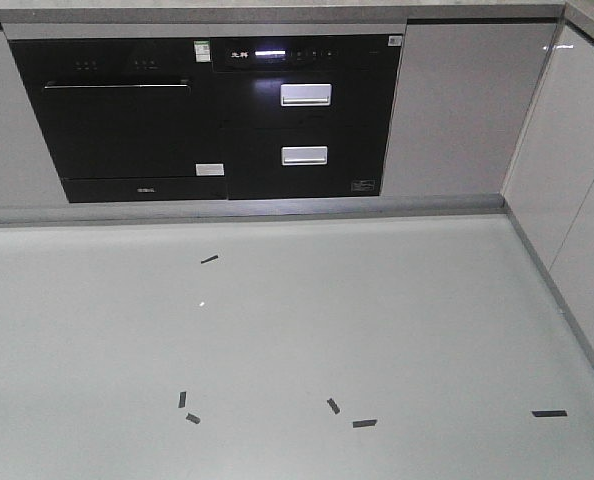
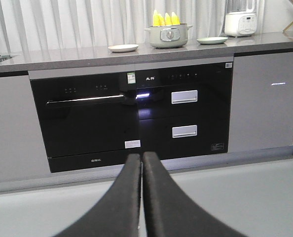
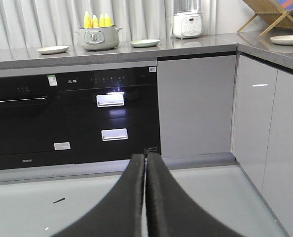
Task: Distribute corn equally
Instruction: 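Drive the base toward the counter with both grippers closed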
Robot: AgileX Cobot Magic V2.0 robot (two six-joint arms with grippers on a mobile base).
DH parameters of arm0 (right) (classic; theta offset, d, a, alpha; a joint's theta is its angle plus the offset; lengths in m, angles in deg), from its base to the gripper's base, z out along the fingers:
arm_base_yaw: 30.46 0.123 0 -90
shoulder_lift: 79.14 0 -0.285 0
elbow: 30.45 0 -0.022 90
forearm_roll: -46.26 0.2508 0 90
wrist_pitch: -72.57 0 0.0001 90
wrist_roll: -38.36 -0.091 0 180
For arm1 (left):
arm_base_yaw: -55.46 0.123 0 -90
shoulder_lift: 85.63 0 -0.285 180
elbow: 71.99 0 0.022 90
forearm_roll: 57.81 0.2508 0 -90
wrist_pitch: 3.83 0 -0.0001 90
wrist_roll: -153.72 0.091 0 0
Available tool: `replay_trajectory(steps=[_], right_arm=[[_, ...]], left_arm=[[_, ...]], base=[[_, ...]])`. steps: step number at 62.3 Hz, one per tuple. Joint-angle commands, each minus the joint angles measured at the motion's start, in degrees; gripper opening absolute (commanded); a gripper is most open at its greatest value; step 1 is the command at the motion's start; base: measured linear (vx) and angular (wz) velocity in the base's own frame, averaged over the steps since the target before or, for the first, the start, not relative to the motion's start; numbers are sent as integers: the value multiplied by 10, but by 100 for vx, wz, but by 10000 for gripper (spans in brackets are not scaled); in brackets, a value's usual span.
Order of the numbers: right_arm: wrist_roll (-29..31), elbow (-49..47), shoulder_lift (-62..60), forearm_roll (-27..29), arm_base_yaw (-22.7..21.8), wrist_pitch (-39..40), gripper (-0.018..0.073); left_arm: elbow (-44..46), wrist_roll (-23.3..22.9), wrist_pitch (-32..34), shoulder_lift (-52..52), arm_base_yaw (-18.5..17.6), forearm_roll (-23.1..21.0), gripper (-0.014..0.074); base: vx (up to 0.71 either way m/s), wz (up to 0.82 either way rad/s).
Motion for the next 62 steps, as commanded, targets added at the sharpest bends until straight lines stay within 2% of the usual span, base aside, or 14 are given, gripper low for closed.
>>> replay_trajectory(steps=[1, 62], right_arm=[[4, 5, -3, -6, 2, 41, -1], [4, 5, -3, -6, 2, 41, -1]], left_arm=[[-2, -7, 39, -10, -1, -1, -6], [-2, -7, 39, -10, -1, -1, -6]], base=[[0, 0], [1, 1]])
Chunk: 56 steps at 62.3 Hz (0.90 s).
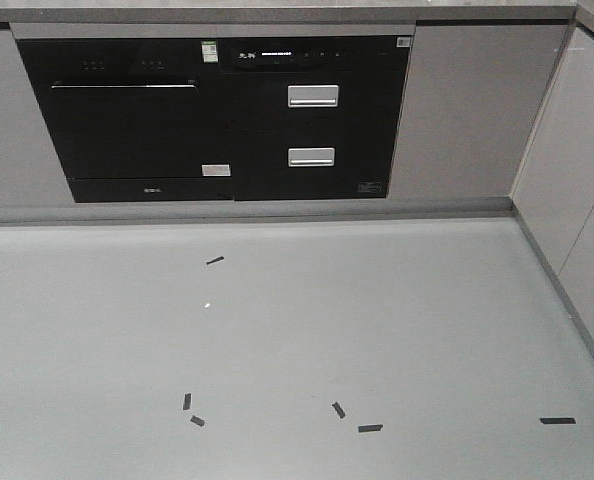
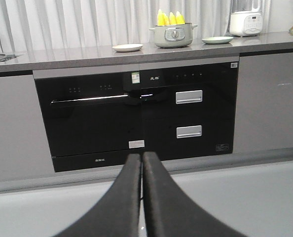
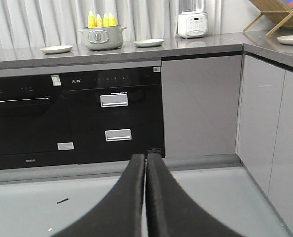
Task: Distribute corn equally
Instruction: 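Drive the base toward the counter with both grippers closed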
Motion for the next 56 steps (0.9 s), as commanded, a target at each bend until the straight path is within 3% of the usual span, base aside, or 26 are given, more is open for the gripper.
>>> replay_trajectory(steps=[1, 56], right_arm=[[4, 5, -3, -6, 2, 41, -1], [4, 5, -3, -6, 2, 41, -1]], left_arm=[[-2, -7, 39, -10, -1, -1, -6], [-2, -7, 39, -10, -1, -1, -6]], base=[[4, 4], [8, 4]])
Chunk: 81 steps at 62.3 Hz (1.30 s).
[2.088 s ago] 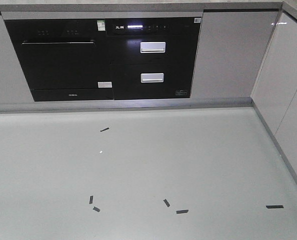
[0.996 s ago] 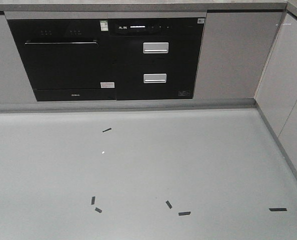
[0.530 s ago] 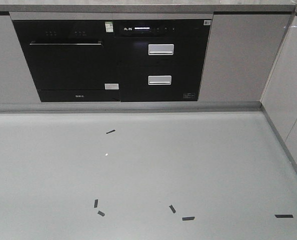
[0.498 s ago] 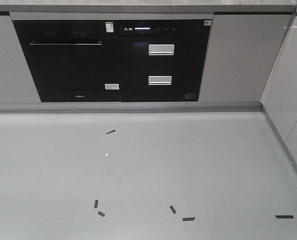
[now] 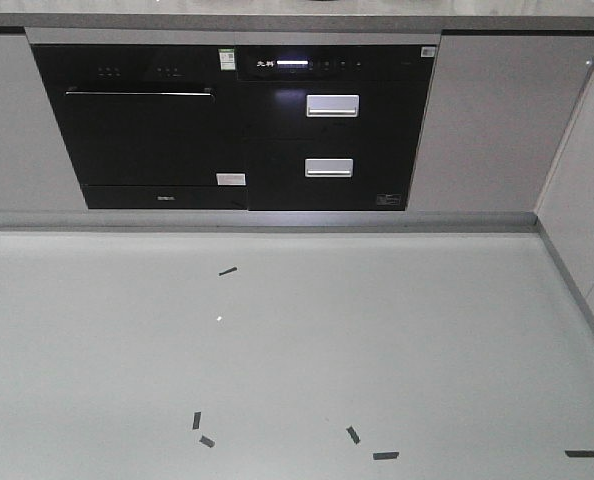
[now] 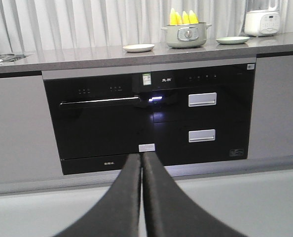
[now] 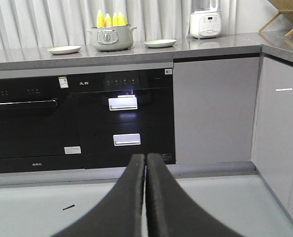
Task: Distribute corn equally
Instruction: 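Drive the base toward the counter with both grippers closed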
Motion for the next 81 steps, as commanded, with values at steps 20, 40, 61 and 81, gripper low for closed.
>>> replay_trajectory(steps=[20, 40, 61, 81], right_arm=[[4, 5, -3, -6, 2, 41, -1], [4, 5, -3, -6, 2, 41, -1], [4, 5, -3, -6, 2, 41, -1], [4, 5, -3, -6, 2, 41, -1]], left_arm=[[-2, -7, 39, -10, -1, -1, -6], [-2, -7, 39, -10, -1, -1, -6], [-2, -7, 39, -10, -1, -1, -6], [-2, -7, 39, -10, -1, -1, -6]], base=[[9, 7], [5, -4], [3, -8], [3, -2]])
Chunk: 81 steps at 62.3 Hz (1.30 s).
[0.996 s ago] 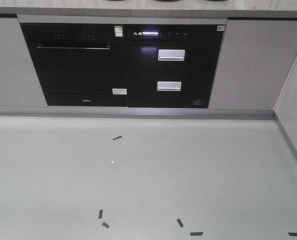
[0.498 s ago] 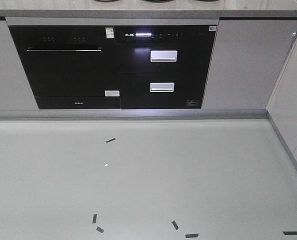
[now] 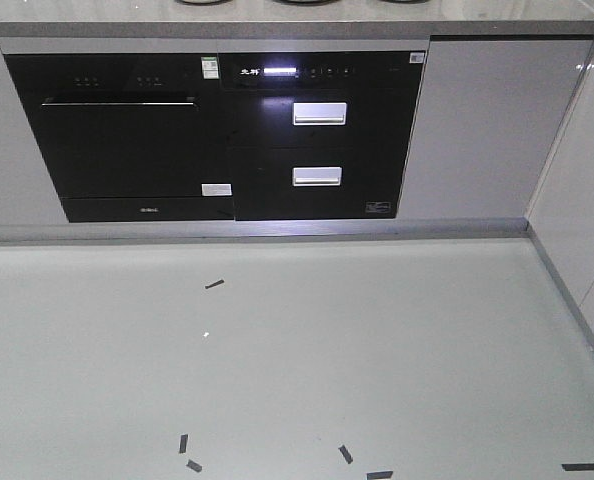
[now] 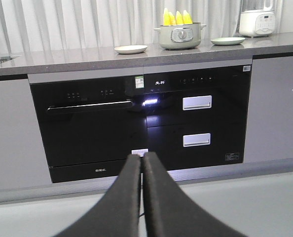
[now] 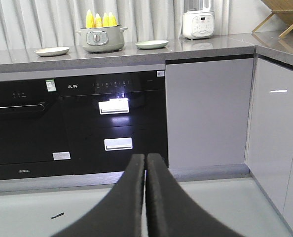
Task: Distribute corn equally
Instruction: 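Drive the base toward the counter with both grippers closed, then continue driving forward toward the counter holding the corn pot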
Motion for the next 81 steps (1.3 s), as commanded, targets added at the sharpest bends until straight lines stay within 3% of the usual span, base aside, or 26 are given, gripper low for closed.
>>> replay_trajectory(steps=[1, 81], right_arm=[[4, 5, -3, -6, 2, 41, -1], [4, 5, -3, -6, 2, 41, -1]], left_arm=[[-2, -7, 39, -10, -1, -1, -6], [-2, -7, 39, -10, -1, -1, -6]], base=[[3, -4], [6, -5]])
